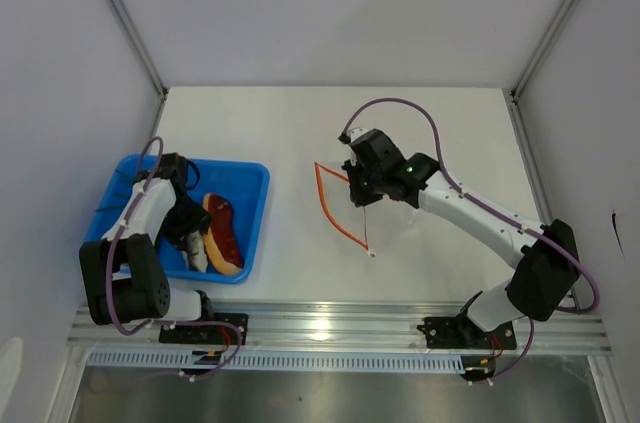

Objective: Place the food in the zip-top bag and seal the zipper
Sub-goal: Pick up the fake fish from the bin.

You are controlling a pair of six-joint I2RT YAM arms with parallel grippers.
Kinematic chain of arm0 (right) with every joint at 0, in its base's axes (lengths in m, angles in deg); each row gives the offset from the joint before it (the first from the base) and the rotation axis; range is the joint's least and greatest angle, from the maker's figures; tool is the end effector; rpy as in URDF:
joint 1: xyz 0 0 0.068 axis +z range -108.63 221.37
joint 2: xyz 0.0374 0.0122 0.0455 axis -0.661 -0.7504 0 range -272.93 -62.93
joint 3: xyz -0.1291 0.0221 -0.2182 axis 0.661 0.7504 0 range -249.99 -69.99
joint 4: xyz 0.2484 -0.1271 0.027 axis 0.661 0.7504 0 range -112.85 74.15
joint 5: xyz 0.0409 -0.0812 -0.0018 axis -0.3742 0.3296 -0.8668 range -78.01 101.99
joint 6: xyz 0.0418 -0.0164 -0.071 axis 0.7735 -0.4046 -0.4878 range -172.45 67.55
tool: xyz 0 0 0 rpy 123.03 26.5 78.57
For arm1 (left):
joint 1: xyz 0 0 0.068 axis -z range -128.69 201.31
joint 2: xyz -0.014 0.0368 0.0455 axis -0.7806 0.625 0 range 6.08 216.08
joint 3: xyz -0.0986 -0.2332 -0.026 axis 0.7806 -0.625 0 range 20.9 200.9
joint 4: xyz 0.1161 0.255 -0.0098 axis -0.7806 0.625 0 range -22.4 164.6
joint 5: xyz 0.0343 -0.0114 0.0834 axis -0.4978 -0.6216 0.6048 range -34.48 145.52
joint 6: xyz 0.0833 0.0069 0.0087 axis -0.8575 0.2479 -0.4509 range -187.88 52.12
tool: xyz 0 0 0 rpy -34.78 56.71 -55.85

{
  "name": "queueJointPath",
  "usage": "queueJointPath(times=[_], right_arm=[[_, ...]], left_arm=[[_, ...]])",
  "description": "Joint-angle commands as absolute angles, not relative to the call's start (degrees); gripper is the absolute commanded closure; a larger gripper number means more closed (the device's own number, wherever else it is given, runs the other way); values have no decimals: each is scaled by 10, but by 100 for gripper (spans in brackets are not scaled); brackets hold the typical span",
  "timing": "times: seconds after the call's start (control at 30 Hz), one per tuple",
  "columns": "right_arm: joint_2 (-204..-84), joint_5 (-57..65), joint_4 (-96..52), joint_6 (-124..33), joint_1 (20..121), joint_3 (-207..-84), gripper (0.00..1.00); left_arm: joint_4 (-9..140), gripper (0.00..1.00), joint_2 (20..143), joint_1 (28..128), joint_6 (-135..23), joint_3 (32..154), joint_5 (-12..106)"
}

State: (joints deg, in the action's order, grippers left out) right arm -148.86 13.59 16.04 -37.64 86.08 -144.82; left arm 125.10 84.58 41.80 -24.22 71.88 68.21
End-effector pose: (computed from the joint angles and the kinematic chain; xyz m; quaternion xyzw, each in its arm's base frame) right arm 0.2637 0.2583 0.2527 -0.2378 0.9090 0.1583 0.3034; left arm 0.2405 0.0567 0.1391 -0.4487 0.8858 0.0929 0.0737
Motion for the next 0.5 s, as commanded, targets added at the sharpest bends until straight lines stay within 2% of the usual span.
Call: queueJointPath(times=[0.0, 0.07, 0.17, 0.37, 0.4, 0.43, 0.47], right_arm=[[-1466, 136, 145, -377, 862, -1443, 100], [-1463, 137, 143, -376, 861, -1441, 100], [-1461, 138, 143, -376, 861, -1436, 100], [-1456, 139, 141, -372, 861, -1432, 100], [-1455, 138, 140, -371, 861, -1432, 100], [-1454, 138, 138, -370, 862, -1432, 100], [-1454, 138, 138, -369, 863, -1433, 100]], left_arm=[[1235, 34, 846, 412, -234, 721, 669], [1231, 34, 850, 412, -236, 718, 670], [1231, 43, 853, 412, -237, 721, 669], [1224, 78, 822, 411, -237, 707, 666], [1222, 90, 812, 413, -236, 707, 664], [1218, 97, 805, 412, -235, 702, 662], [1217, 99, 799, 412, -234, 697, 655]])
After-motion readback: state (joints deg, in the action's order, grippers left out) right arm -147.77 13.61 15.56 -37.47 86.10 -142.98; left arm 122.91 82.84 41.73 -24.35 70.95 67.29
